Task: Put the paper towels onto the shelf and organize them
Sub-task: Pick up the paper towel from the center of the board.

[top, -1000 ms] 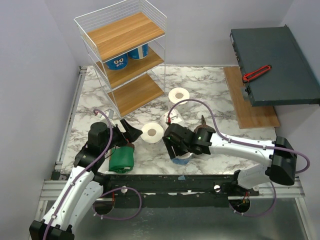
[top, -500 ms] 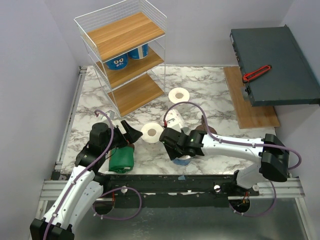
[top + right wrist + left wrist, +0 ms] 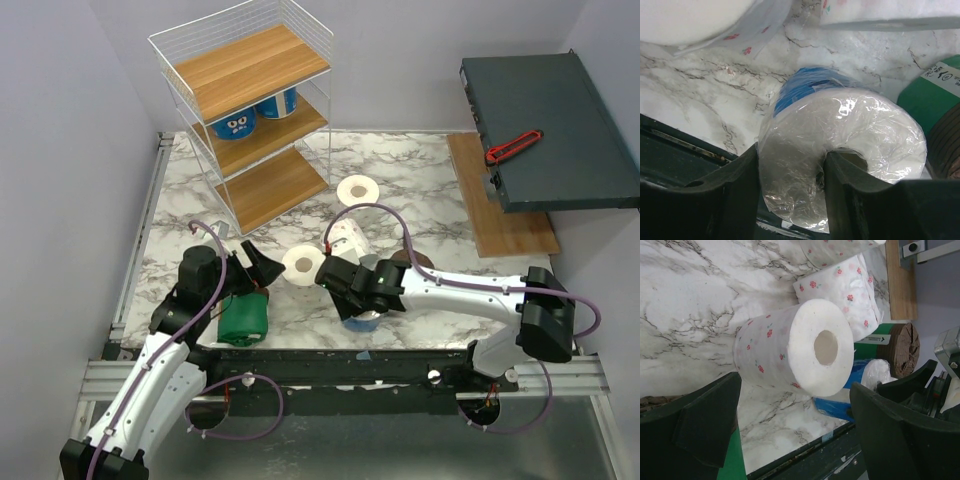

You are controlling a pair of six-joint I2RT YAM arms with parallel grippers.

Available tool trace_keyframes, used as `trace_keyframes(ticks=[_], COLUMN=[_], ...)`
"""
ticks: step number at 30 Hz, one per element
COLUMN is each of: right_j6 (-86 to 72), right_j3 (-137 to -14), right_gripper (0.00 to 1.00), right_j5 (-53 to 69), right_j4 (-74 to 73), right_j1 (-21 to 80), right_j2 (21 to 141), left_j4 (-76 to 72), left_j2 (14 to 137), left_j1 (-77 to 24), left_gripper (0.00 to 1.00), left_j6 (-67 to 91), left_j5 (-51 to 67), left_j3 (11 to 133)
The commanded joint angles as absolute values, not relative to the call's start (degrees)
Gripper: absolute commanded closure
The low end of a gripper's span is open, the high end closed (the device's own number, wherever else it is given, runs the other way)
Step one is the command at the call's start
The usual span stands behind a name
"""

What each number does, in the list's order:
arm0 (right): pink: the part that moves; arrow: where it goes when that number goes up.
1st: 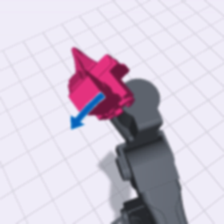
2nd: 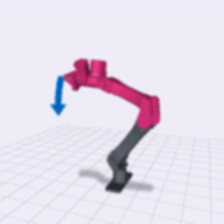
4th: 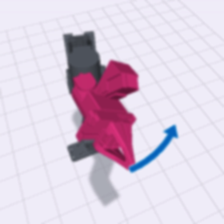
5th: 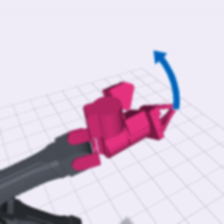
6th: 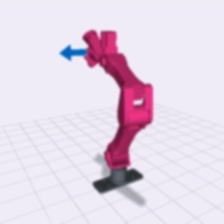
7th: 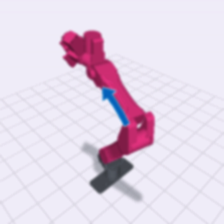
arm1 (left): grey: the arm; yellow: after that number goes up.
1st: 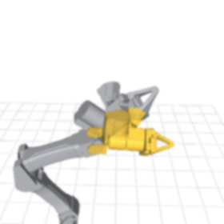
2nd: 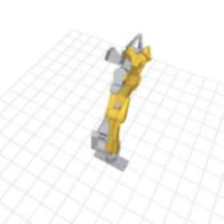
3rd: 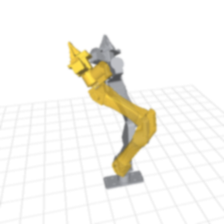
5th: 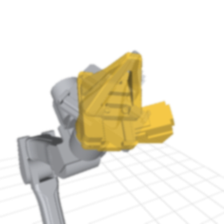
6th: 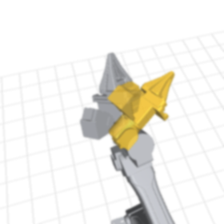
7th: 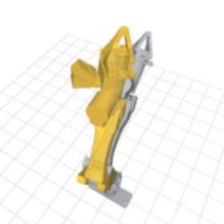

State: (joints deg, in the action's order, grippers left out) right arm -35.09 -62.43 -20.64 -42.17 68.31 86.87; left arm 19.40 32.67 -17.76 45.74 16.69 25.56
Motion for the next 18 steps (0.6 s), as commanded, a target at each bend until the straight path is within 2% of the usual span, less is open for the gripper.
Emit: trace_keyframes(ticks=[1,12,18], right_j6=[-36.0,-33.4,-34.1], right_j3=[-66.6,-73.8,-72.3], right_gripper=[0.61,0.64,0.67], right_j5=[-19.0,-19.5,-13.1], right_j4=[-43.9,-47.1,-40.2], right_j1=[68.8,67.4,63.2], right_j2=[83.9,73.7,69.8], left_j4=[20.5,25.7,27.0], left_j2=[31.4,27.0,27.0], left_j1=[-17.9,-17.9,-17.8], left_gripper=[0.07,0.07,0.07], left_j6=[45.6,43.2,42.3], left_j5=[16.4,6.4,3.5], left_j3=[27.1,34.9,39.5])
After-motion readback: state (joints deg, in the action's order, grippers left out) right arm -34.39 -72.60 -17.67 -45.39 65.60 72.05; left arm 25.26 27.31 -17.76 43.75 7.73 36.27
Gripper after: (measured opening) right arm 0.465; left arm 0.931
